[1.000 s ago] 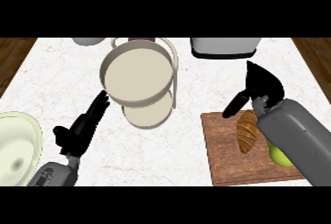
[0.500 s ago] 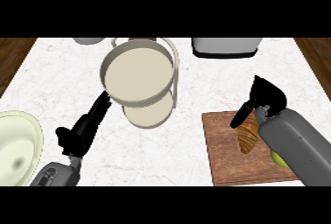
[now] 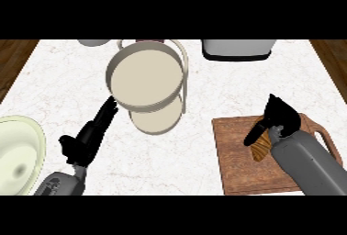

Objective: Pick the croissant from the cutting board and place it in the tiered basket

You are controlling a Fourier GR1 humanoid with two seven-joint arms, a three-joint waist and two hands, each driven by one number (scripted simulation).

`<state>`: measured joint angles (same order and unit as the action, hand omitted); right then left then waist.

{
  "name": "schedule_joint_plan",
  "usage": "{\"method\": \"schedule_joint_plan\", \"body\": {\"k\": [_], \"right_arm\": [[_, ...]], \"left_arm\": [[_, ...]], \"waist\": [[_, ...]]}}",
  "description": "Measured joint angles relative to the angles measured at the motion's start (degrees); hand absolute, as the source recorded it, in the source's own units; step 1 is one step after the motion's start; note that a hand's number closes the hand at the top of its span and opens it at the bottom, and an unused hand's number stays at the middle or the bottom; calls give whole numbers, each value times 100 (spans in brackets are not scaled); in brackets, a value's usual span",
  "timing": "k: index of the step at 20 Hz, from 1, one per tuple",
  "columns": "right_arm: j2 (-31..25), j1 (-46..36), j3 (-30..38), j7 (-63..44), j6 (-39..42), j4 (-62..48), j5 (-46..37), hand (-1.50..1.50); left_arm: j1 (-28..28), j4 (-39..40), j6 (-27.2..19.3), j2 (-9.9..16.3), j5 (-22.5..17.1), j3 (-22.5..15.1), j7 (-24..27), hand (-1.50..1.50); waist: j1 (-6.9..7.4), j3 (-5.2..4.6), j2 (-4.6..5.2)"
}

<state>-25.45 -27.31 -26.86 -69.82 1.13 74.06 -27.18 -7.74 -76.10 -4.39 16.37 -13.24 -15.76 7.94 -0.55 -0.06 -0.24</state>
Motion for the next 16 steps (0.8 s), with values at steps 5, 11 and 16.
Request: {"method": "schedule_joint_plan", "body": {"k": [5, 11, 16], "right_arm": [[128, 319, 214, 13, -22, 64, -220, -150], [370, 716, 440, 174, -85, 22, -534, -150], [506, 954, 701, 303, -74, 44, -721, -150]], "left_arm": [[20, -20, 131, 33, -15, 73, -9, 0], [-28, -3, 73, -122, 106, 87, -55, 0], [-33, 157, 232, -117, 146, 237, 95, 0]], "waist": [[11, 1, 4], [24, 3, 14], [37, 3, 18]]}}
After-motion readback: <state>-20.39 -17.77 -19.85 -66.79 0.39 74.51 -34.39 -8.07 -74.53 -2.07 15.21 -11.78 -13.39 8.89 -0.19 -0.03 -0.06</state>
